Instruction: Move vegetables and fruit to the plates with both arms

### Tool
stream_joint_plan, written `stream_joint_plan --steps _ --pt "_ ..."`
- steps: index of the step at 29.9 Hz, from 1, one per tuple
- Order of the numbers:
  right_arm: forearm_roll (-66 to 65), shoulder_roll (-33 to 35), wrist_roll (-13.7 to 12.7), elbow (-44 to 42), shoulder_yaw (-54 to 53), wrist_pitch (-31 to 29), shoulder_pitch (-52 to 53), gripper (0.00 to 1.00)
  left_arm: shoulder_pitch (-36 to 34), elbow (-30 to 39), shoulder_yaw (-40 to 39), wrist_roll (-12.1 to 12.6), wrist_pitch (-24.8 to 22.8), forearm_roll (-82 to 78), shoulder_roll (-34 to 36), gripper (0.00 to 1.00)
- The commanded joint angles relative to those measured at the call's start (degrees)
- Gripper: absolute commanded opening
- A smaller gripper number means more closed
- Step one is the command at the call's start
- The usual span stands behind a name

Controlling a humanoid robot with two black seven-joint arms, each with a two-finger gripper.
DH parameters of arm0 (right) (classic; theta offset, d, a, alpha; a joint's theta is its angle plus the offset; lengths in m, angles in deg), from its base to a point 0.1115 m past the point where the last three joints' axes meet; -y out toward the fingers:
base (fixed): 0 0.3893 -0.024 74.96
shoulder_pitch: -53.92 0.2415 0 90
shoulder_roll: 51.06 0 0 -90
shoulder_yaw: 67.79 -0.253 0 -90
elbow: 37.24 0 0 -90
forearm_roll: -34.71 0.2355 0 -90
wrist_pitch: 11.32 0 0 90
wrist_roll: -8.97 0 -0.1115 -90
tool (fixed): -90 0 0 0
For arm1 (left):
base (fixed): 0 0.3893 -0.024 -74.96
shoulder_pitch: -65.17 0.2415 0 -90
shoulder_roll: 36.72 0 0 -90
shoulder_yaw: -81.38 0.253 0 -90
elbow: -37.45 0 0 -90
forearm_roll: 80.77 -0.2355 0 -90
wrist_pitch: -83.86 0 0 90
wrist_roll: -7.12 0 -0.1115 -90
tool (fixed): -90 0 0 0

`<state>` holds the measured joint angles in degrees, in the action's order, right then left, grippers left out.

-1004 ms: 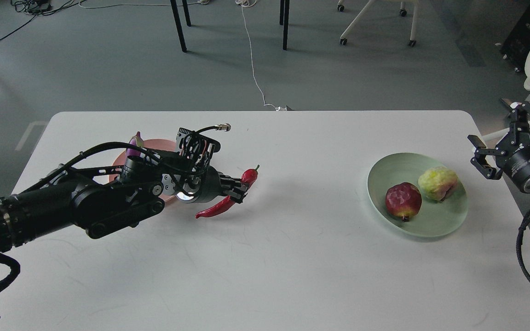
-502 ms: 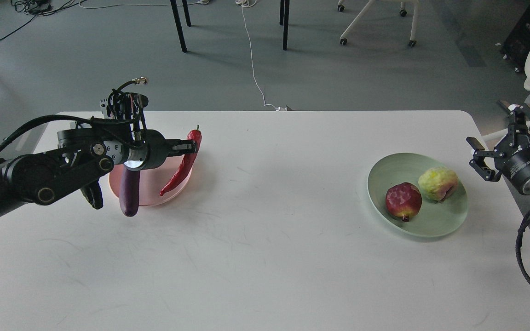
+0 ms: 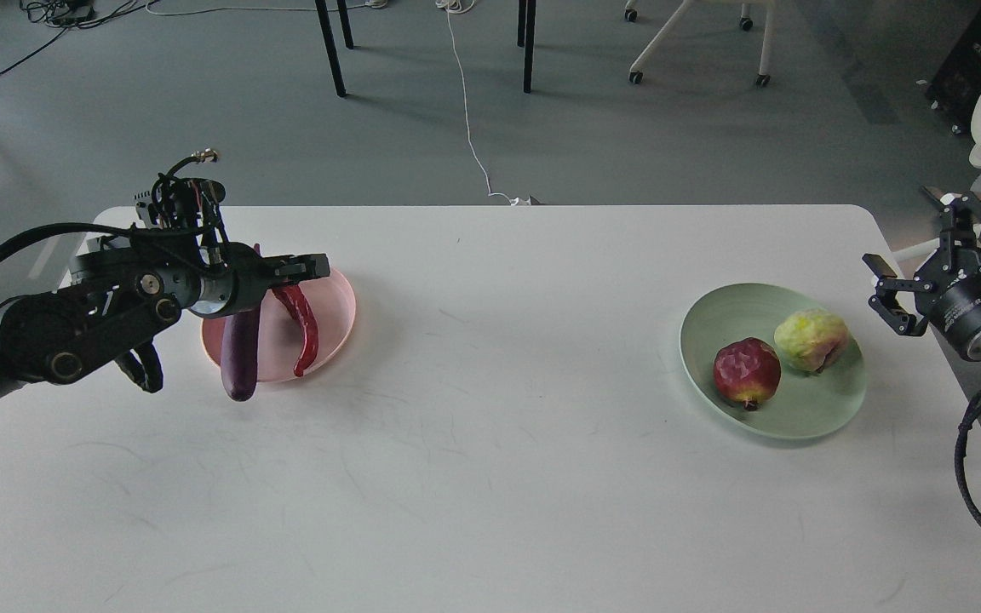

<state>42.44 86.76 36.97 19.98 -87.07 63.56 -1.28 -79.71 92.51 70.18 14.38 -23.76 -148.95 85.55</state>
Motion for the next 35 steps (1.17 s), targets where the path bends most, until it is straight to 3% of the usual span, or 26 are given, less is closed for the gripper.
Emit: stream_joint_plan --steps 1,5,7,11,15,19,21,26,35 --pt "0.0 0.0 0.0 0.0 0.0 0.0 0.0 0.97 -0.5 0.2 -4.1 -2.2 0.2 5.3 -0.4 0.98" --pt "0.0 -0.1 0.0 0.0 -0.7 0.2 0.7 0.98 0.0 0.5 -14.0 -12.8 0.4 16.9 -2.2 0.98" --pt "0.0 -0.3 0.0 0.2 -1.5 0.2 1.1 0.98 0.4 0.8 -16.4 -16.8 0.4 21.9 -2.5 0.98" --pt "0.2 -0.6 0.0 0.9 -2.8 0.4 3.5 0.98 3.3 2.6 -17.2 -22.0 0.9 32.4 -3.2 0.99" --pt "0.5 -0.7 0.0 3.0 -2.8 0.9 4.2 0.98 10.7 6.5 -23.1 -22.5 4.5 37.9 -4.5 0.98" --pt "0.4 -0.4 0.0 4.3 -2.2 1.0 3.6 0.98 21.5 6.5 -37.6 -22.2 4.7 37.7 -9.7 0.98" --pt "0.4 -0.3 0.0 4.2 -1.8 1.0 3.3 0.98 25.6 6.5 -40.7 -21.9 4.3 37.4 -10.1 0.98" --pt "-0.6 -0.9 0.0 4.0 -1.6 0.8 2.0 0.98 30.4 6.5 -42.2 -21.9 2.9 36.5 -10.1 0.98" --pt "-0.6 -2.6 0.0 3.5 -1.6 0.8 1.6 0.98 31.9 6.5 -42.7 -20.7 2.7 36.1 -10.2 0.99"
